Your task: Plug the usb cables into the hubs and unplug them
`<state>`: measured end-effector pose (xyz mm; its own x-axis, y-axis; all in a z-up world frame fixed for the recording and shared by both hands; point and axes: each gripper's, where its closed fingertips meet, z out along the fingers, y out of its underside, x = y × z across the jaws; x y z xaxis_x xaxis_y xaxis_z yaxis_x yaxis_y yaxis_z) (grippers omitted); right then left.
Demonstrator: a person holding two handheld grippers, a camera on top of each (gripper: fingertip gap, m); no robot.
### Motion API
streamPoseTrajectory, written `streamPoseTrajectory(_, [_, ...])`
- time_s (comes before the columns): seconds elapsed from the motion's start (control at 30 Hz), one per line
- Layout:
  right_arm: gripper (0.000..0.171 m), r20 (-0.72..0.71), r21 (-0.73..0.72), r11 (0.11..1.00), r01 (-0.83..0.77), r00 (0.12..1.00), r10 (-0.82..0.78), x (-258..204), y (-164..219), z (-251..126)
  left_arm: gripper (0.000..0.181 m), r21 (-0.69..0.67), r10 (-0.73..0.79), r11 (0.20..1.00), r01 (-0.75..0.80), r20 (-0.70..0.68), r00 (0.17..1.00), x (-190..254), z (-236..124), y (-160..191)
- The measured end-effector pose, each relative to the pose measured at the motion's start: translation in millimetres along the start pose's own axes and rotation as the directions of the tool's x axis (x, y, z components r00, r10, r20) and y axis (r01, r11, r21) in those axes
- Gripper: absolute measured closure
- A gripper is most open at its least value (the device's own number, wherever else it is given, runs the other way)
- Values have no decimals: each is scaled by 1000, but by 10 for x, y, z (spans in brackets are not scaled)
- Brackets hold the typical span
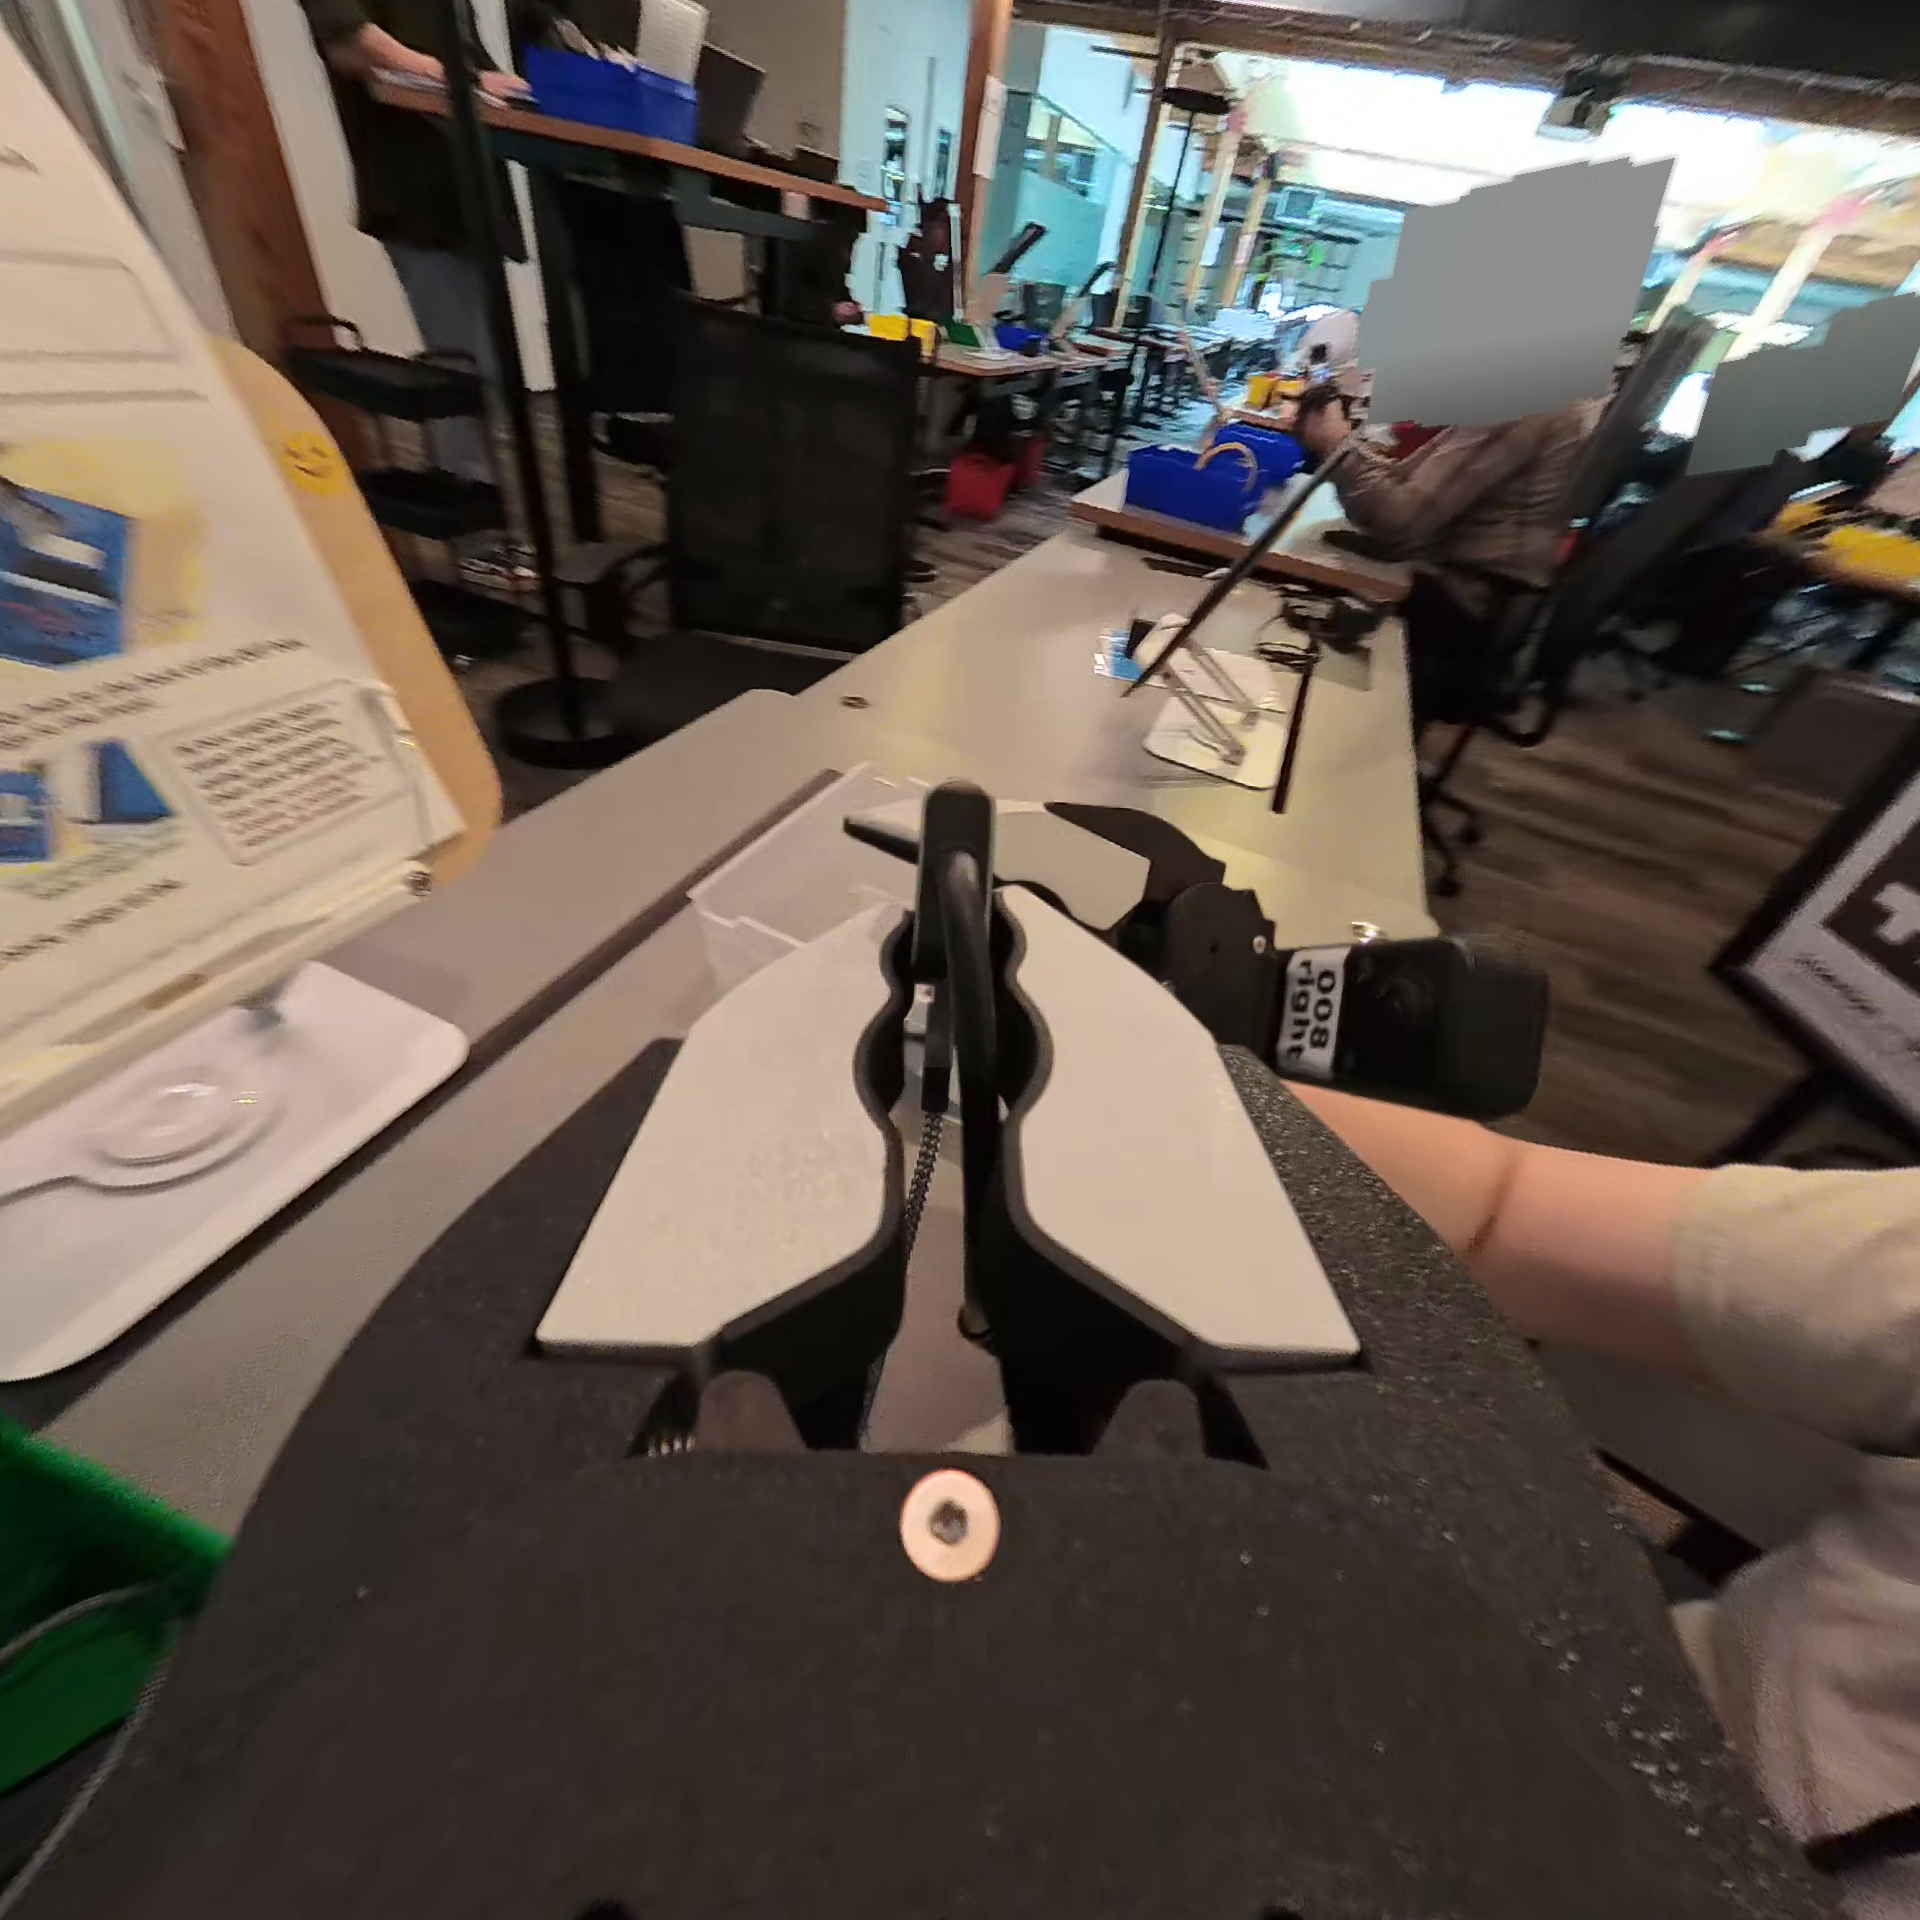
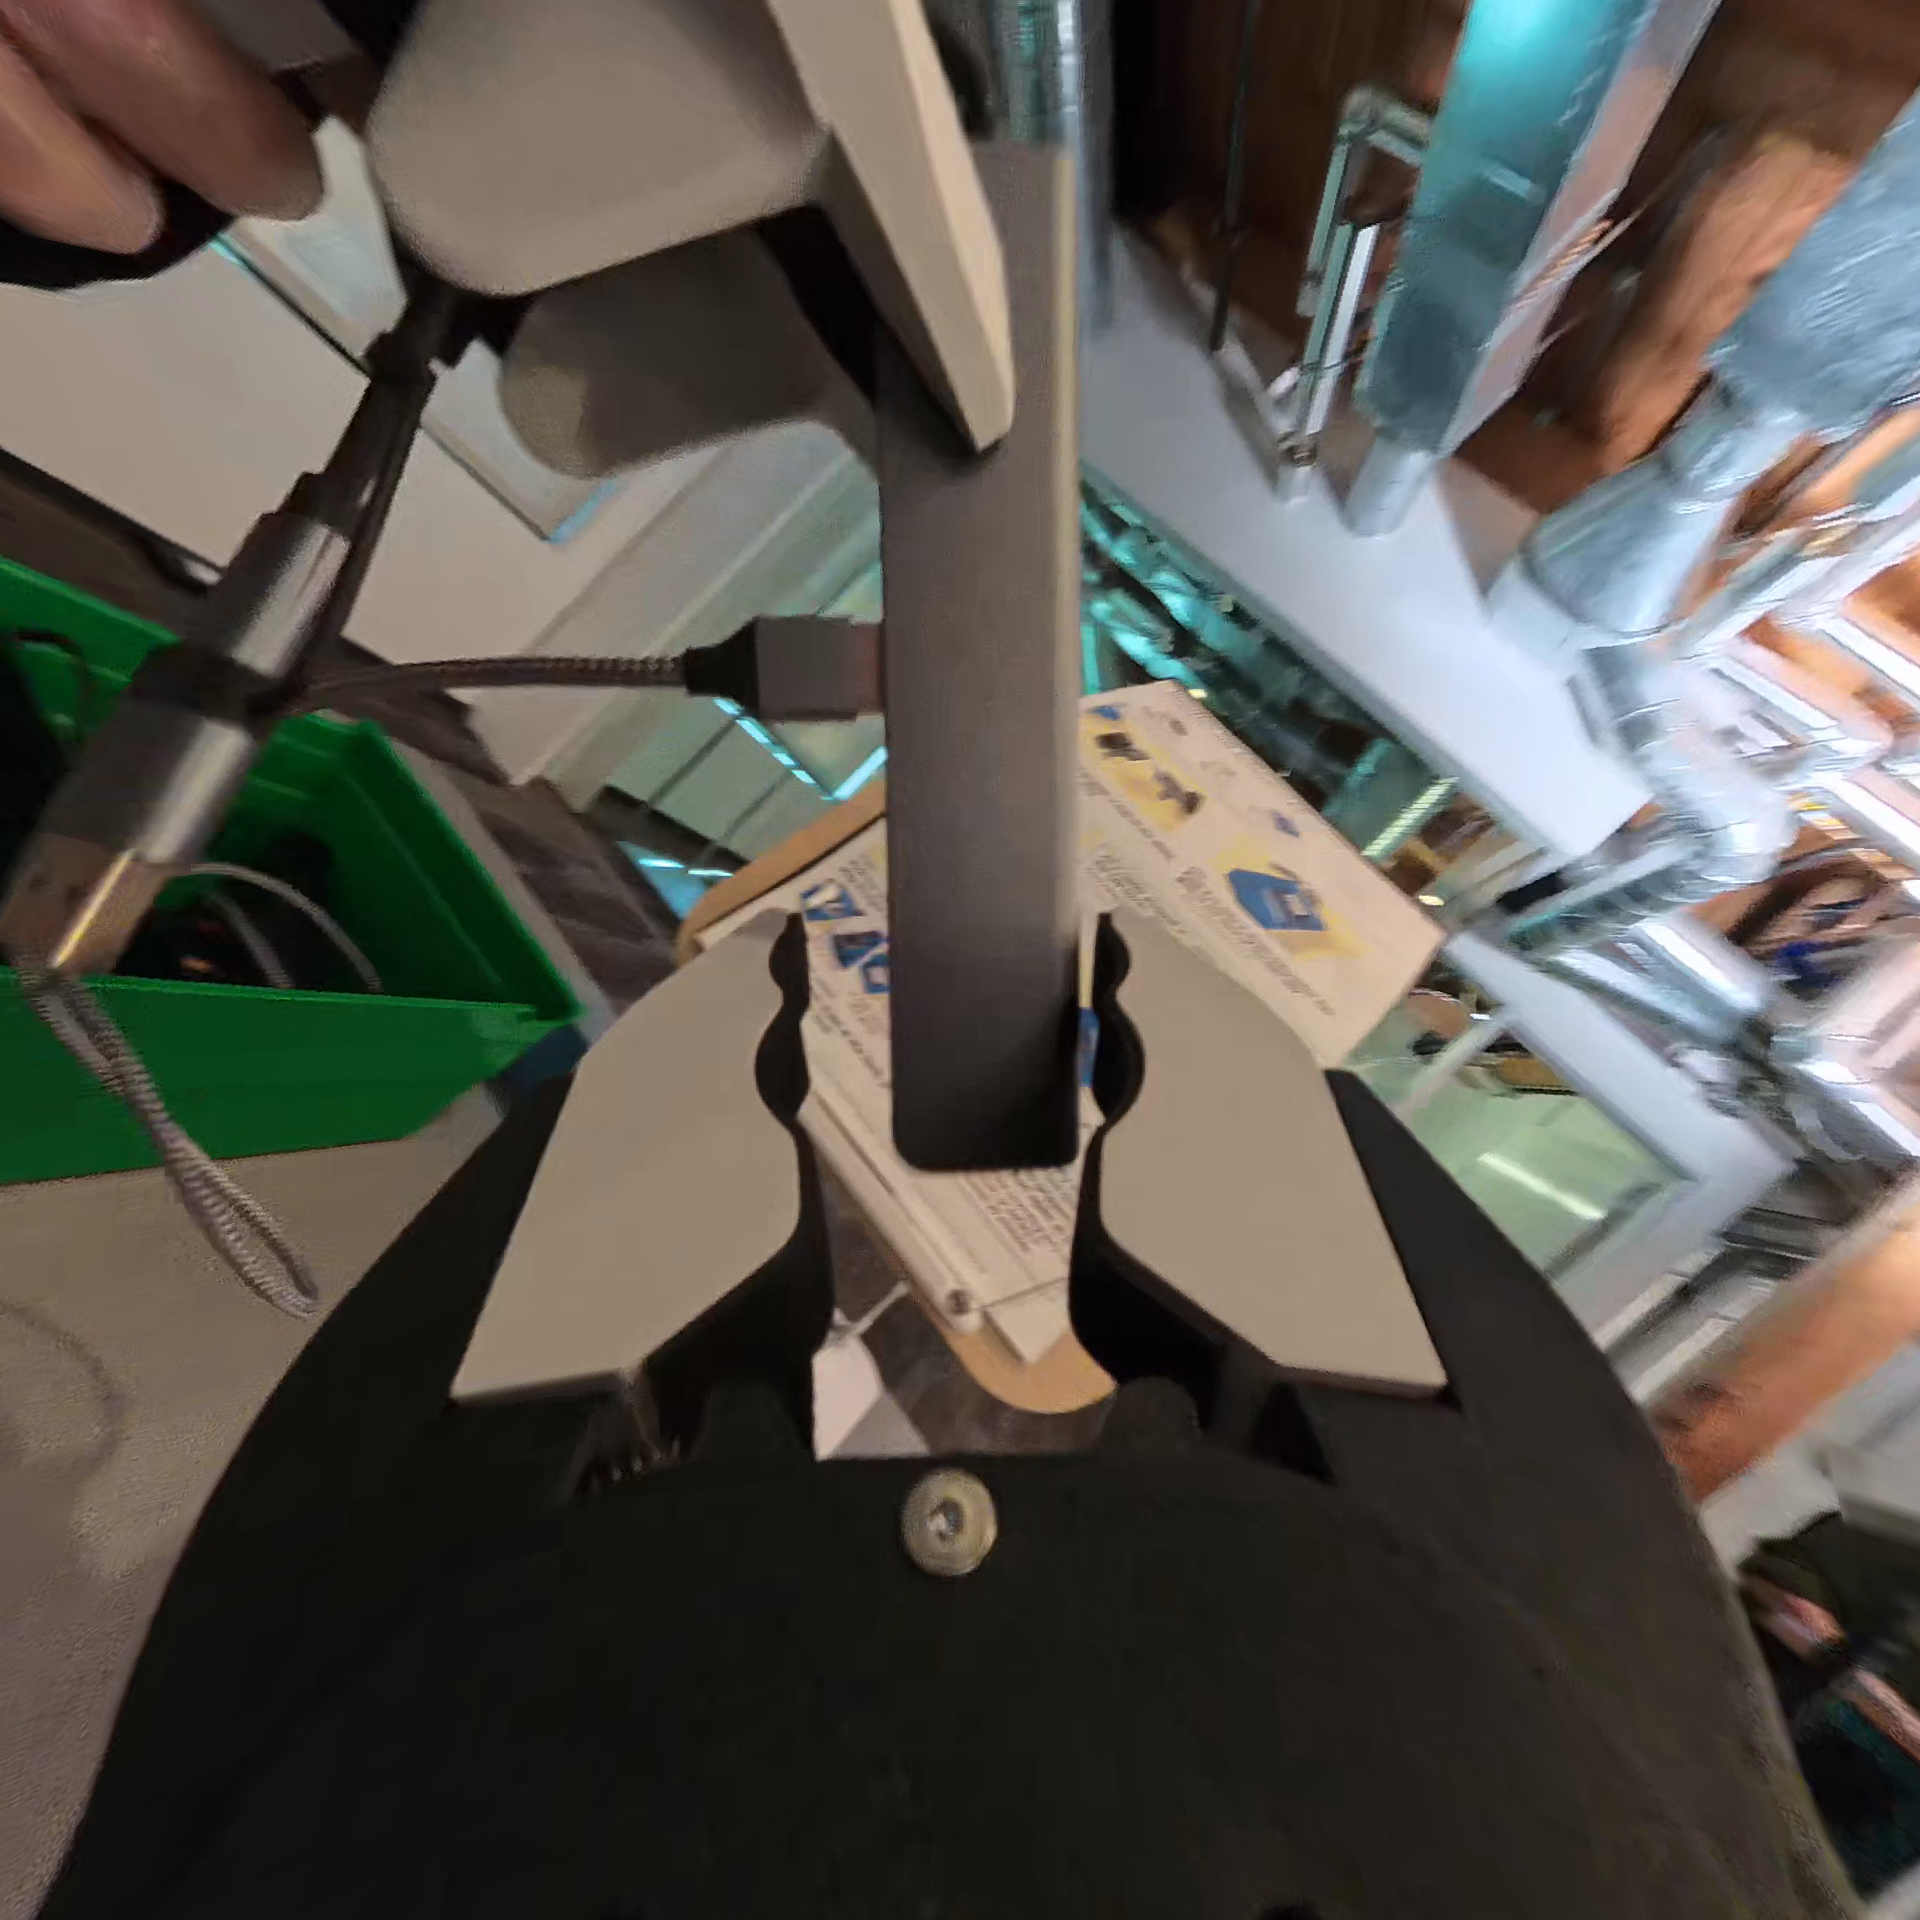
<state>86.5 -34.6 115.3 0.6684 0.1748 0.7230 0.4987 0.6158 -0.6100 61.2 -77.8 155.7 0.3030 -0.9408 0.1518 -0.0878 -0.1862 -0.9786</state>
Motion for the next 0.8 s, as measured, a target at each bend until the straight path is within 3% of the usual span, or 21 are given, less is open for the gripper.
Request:
streamPoseTrajectory(0.07, [137,-87,3,999,47,995,-47,109,-30,-42,170,-9,-61,998,61,-45,997,14,67,43])
streamPoseTrajectory(0.13, [140,-80,-6,998,59,995,-59,131,-25,-67,170,6,-121,993,122,-91,988,15,90,33])
streamPoseTrajectory(0.23, [140,-8,-38,998,40,999,-41,157,9,-82,166,5,-78,997,79,-110,991,3,34,5])
streamPoseTrajectory(0.37, [140,-10,-91,995,-26,1000,25,514,21,-198,124,96,26,995,-28,26,999,-135,-247,-161])
streamPoseTrajectory(0.47, [140,-98,-95,986,-139,987,130,971,-35,-395,120,90,80,992,-83,35,996,-116,-402,-144])
streamPoseTrajectory(0.6, [140,-179,-123,961,-248,958,225,1413,-7,-667,121,-243,196,953,-180,42,980,-294,-440,389])
streamPoseTrajectory(0.67, [140,-213,-140,955,-262,950,229,1548,27,-766,120,-337,286,910,-242,85,955,-482,-409,562])
streamPoseTrajectory(0.73, [140,-229,-154,949,-275,944,236,1621,63,-823,118,-459,382,833,-309,73,921,-671,-319,845])
streamPoseTrajectory(0.8, [140,-239,-172,945,-277,943,233,1659,112,-851,123,-637,463,696,-332,45,885,-956,-250,1254])
